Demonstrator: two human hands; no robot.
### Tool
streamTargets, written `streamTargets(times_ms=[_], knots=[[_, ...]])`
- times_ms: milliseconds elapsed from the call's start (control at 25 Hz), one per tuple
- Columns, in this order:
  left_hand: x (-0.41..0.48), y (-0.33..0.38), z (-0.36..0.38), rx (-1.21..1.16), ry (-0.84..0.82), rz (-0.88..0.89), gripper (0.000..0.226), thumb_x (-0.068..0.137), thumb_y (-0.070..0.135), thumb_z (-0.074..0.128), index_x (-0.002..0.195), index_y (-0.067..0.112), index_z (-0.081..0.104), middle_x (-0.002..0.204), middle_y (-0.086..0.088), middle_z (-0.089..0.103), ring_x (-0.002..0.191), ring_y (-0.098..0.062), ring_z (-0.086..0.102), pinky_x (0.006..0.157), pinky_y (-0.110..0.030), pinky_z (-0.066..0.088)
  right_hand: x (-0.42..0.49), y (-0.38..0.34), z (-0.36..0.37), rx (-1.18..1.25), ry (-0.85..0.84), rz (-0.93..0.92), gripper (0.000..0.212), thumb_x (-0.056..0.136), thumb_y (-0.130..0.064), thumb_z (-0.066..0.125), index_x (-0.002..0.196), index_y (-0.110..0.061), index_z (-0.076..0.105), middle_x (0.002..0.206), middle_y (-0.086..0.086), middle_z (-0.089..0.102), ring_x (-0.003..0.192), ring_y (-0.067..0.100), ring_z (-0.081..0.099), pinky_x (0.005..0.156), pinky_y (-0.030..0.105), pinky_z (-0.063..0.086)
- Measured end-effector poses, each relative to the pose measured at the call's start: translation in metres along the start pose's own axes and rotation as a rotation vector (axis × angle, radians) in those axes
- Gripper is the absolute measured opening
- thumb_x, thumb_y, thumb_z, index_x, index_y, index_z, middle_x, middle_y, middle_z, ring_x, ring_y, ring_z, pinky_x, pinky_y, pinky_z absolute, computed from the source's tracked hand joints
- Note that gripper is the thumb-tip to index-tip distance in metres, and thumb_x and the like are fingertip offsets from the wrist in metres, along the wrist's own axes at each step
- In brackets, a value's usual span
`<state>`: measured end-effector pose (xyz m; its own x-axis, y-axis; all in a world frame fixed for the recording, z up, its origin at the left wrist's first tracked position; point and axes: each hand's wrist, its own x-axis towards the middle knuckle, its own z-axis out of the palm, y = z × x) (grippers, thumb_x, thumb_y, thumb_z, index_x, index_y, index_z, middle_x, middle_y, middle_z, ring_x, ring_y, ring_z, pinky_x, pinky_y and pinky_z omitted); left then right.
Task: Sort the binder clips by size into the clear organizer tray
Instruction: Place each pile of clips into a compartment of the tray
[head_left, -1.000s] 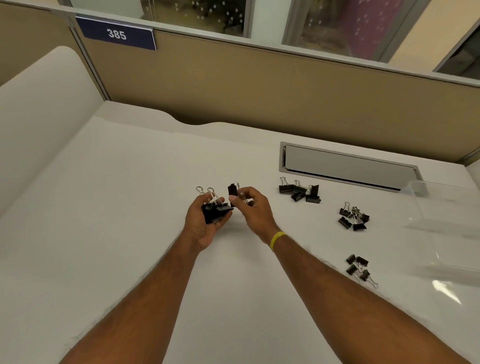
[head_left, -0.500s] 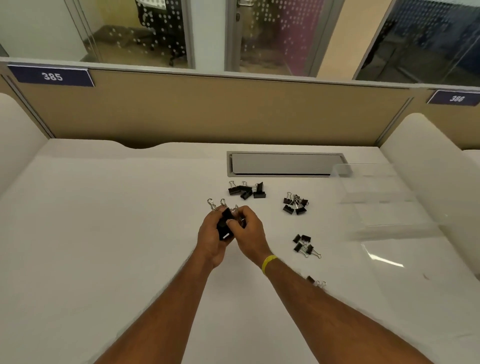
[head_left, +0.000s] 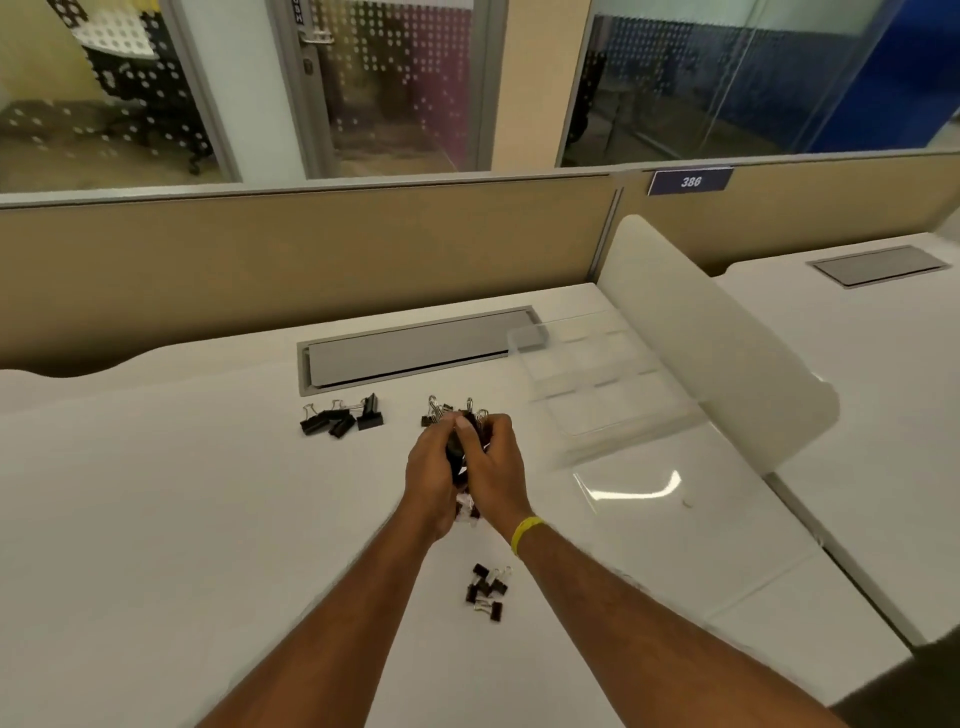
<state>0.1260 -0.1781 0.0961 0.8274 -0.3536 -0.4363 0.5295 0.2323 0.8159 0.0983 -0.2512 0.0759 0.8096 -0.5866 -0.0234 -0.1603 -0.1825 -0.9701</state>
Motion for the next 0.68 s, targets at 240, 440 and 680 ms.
streamTargets(times_ms=[240,440,680], knots=[[0.043,0.009,0.090,-0.073,0.008,-0.098,0.037,0.101,0.030,0.037,0.109,0.009,0.067,0.101,-0.013,0.072,0.095,-0.023,0.067,0.070,-0.036,0.053,0.078,0.010,-0.067,-0.066,0.053,0.010,0.034,0.091,-0.053,0.050,0.109,-0.027,0.060,0.106,-0.002,0.064,0.099,0.014,0.062,0.087,0.032,0.053],[0.103,0.021,0.153,0.066,0.040,-0.090,0.027,0.103,0.025,0.037,0.112,0.011,0.058,0.095,-0.009,0.067,0.089,-0.021,0.064,0.070,-0.034,0.053,0.158,0.006,-0.100,-0.061,0.037,0.110,0.036,0.095,-0.045,0.051,0.108,-0.014,0.064,0.104,0.006,0.070,0.096,0.021,0.066,0.083,0.033,0.053],[0.173,0.022,0.186,0.155,0.029,-0.177,0.032,0.104,0.029,0.034,0.110,0.008,0.058,0.097,-0.013,0.065,0.093,-0.027,0.064,0.076,-0.041,0.056,0.236,0.017,-0.113,-0.212,-0.043,0.181,0.029,0.096,-0.040,0.050,0.104,-0.014,0.062,0.105,0.007,0.067,0.095,0.024,0.063,0.086,0.034,0.052]])
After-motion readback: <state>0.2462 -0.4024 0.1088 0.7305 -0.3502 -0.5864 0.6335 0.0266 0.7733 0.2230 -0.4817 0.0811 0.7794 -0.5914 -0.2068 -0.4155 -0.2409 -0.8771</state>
